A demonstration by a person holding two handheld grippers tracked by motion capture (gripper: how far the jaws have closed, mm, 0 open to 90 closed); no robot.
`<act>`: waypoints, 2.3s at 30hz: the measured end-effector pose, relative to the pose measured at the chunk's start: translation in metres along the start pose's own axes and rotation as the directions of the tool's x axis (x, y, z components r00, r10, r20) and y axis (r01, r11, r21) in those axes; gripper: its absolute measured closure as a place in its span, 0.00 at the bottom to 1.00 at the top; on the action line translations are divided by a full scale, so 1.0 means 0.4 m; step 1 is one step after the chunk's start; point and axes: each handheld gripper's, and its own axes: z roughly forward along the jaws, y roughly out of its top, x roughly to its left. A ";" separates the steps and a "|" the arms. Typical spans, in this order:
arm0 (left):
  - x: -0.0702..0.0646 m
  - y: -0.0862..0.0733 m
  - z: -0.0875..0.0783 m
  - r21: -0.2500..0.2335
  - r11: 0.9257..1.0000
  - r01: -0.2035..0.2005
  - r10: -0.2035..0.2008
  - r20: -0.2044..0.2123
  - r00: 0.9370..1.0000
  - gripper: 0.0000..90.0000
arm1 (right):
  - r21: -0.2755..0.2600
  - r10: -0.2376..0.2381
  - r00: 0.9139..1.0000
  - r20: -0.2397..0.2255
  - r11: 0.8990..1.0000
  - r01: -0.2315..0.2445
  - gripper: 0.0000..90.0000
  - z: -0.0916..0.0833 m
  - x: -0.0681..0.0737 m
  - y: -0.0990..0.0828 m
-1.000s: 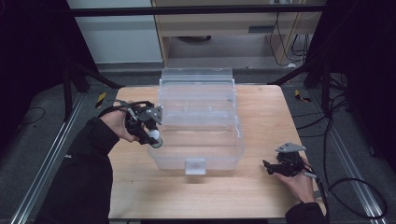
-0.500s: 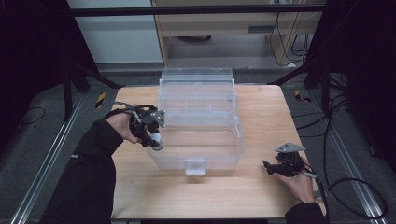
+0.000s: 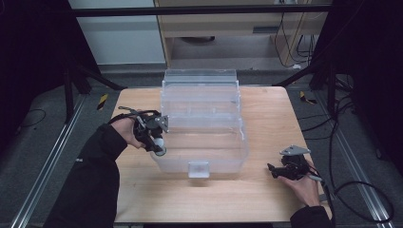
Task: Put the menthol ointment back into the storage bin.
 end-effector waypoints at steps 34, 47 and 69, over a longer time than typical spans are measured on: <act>0.007 -0.007 0.055 0.039 0.999 0.004 -0.005 0.030 1.000 0.56 | 0.007 -0.003 1.000 -0.004 1.000 0.003 0.21 0.002 0.002 -0.001; 0.007 -0.003 0.065 0.057 0.998 0.002 -0.004 0.035 0.999 0.56 | 0.008 -0.008 1.000 -0.004 1.000 0.008 0.21 0.003 0.003 -0.001; 0.001 -0.017 0.034 0.002 1.000 0.008 -0.008 0.005 1.000 0.54 | 0.010 -0.014 1.000 -0.004 1.000 0.014 0.20 0.003 0.003 0.000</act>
